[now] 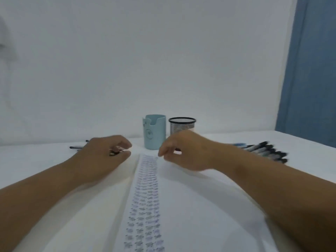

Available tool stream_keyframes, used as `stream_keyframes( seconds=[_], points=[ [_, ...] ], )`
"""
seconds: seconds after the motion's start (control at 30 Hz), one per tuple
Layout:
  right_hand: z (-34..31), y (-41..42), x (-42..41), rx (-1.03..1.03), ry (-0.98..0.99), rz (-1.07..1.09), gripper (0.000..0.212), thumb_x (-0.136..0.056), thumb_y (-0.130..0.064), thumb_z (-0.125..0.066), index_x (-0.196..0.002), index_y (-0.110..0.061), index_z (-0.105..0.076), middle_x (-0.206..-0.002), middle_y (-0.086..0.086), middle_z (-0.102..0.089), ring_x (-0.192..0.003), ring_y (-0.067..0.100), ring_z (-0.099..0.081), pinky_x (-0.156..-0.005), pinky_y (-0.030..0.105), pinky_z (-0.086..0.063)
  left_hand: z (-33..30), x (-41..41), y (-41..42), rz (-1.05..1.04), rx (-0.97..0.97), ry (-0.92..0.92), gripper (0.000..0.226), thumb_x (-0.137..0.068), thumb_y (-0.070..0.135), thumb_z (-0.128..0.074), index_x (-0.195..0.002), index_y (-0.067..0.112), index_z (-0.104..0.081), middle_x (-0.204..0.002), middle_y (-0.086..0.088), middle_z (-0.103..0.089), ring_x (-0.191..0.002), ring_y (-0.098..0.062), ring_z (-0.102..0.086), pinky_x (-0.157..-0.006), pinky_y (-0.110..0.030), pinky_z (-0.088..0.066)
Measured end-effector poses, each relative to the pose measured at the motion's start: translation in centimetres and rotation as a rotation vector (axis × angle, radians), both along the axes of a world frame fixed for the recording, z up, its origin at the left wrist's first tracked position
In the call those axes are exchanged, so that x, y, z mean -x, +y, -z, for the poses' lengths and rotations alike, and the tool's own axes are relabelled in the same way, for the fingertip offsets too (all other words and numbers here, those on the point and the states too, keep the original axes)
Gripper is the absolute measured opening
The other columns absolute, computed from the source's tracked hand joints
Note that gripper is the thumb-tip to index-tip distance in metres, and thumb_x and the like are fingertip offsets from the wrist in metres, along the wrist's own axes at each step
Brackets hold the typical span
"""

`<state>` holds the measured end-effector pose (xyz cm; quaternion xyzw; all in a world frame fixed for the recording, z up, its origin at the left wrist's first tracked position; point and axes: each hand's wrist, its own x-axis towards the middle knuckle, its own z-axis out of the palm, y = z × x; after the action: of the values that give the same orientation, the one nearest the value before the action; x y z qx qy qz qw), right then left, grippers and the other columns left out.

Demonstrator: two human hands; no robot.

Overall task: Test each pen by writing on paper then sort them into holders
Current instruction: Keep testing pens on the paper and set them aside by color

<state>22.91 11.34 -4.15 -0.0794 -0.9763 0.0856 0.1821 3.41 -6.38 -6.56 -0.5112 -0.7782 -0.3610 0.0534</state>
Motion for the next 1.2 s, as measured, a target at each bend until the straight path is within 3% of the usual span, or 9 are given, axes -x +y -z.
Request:
stream_keyframes(
  seconds=[0.17,0.3,0.37,0.6,0.8,0.9,1.03,1.13,1.2],
  points=[
    [1.1,-1.6,2.5,0.004,-0.156,-0.024,0.015,-0.092,-0.033,-0.068,-0.106,-0.031,-0.076,-0.095,-0.021,-0.066,-0.089,-0.003,-0.058,-0.078,0.008,-0.041,0.5,5.2,-1.1,-0.141,0.116,0.127,0.034,-0.091,0.014,-0.061,-0.095,0.048,-0.058,-0.101,0.019,-0.064,-0.105,-0.018,-0.058,-0.093,-0.037,-0.046],
    [-1.5,-2.1,3.6,0.016,-0.331,0.005,0.012,-0.086,-0.034,-0.074,-0.096,-0.030,-0.079,-0.089,-0.017,-0.073,-0.088,-0.001,-0.065,-0.085,0.021,-0.053,1.2,6.9,-1.6,-0.228,0.191,0.063,0.034,-0.091,0.014,-0.055,-0.096,0.047,-0.057,-0.115,0.016,-0.060,-0.113,-0.017,-0.055,-0.104,-0.043,-0.042],
    [-2.0,-2.2,4.2,0.005,-0.368,0.016,0.013,-0.084,-0.039,-0.075,-0.087,-0.028,-0.080,-0.077,-0.017,-0.071,-0.076,-0.002,-0.063,-0.075,0.022,-0.054,1.1,7.2,-1.3,-0.225,0.187,0.091,0.039,-0.089,0.009,-0.054,-0.096,0.047,-0.055,-0.112,0.016,-0.058,-0.111,-0.016,-0.053,-0.103,-0.044,-0.043],
    [2.4,-1.0,4.4,0.077,0.069,-0.020,0.030,-0.087,-0.035,-0.072,-0.062,-0.019,-0.066,-0.068,-0.005,-0.066,-0.067,0.008,-0.060,-0.069,0.029,-0.052,1.2,7.9,-0.9,-0.228,0.137,0.164,0.032,-0.089,0.013,-0.067,-0.078,0.041,-0.056,-0.101,0.013,-0.060,-0.105,-0.017,-0.055,-0.099,-0.046,-0.043],
    [2.9,-0.8,4.0,0.050,0.111,-0.051,0.029,-0.089,-0.037,-0.072,-0.063,-0.028,-0.062,-0.072,-0.010,-0.063,-0.070,0.007,-0.058,-0.067,0.021,-0.047,1.0,7.5,-1.4,-0.165,0.100,0.130,0.032,-0.082,0.008,-0.075,-0.078,0.036,-0.060,-0.093,0.015,-0.067,-0.097,-0.017,-0.061,-0.094,-0.044,-0.049],
    [3.0,-0.9,3.9,0.035,0.112,-0.053,0.028,-0.090,-0.037,-0.071,-0.067,-0.022,-0.065,-0.073,-0.009,-0.064,-0.072,0.009,-0.059,-0.070,0.026,-0.050,0.5,6.9,-1.5,-0.131,-0.025,0.215,0.035,-0.083,0.008,-0.075,-0.077,0.040,-0.061,-0.087,0.018,-0.066,-0.093,-0.012,-0.059,-0.087,-0.042,-0.049],
    [2.9,-1.1,3.7,0.033,0.097,-0.051,0.026,-0.091,-0.039,-0.069,-0.073,-0.020,-0.070,-0.077,-0.009,-0.065,-0.075,0.009,-0.060,-0.073,0.029,-0.051,-1.0,4.6,-1.6,-0.122,-0.254,0.257,0.030,-0.089,0.008,-0.070,-0.085,0.036,-0.059,-0.086,0.019,-0.066,-0.086,-0.007,-0.055,-0.071,-0.019,-0.039],
    [2.9,-1.3,3.6,0.044,0.088,-0.036,0.025,-0.091,-0.040,-0.069,-0.076,-0.021,-0.071,-0.077,-0.010,-0.066,-0.075,0.009,-0.061,-0.074,0.031,-0.052,-1.9,2.5,-1.5,-0.096,-0.508,0.111,0.018,-0.091,0.005,-0.067,-0.092,0.022,-0.064,-0.088,0.011,-0.068,-0.072,-0.006,-0.059,-0.060,-0.010,-0.041],
    [2.9,-1.4,3.5,0.082,0.091,-0.026,0.020,-0.091,-0.038,-0.069,-0.080,-0.022,-0.074,-0.077,-0.009,-0.069,-0.074,0.009,-0.063,-0.074,0.032,-0.054,-2.6,1.5,-1.3,-0.099,-0.683,-0.069,0.014,-0.094,0.007,-0.066,-0.094,0.020,-0.062,-0.092,0.007,-0.069,-0.071,-0.005,-0.063,-0.066,-0.015,-0.049]
  ],
)
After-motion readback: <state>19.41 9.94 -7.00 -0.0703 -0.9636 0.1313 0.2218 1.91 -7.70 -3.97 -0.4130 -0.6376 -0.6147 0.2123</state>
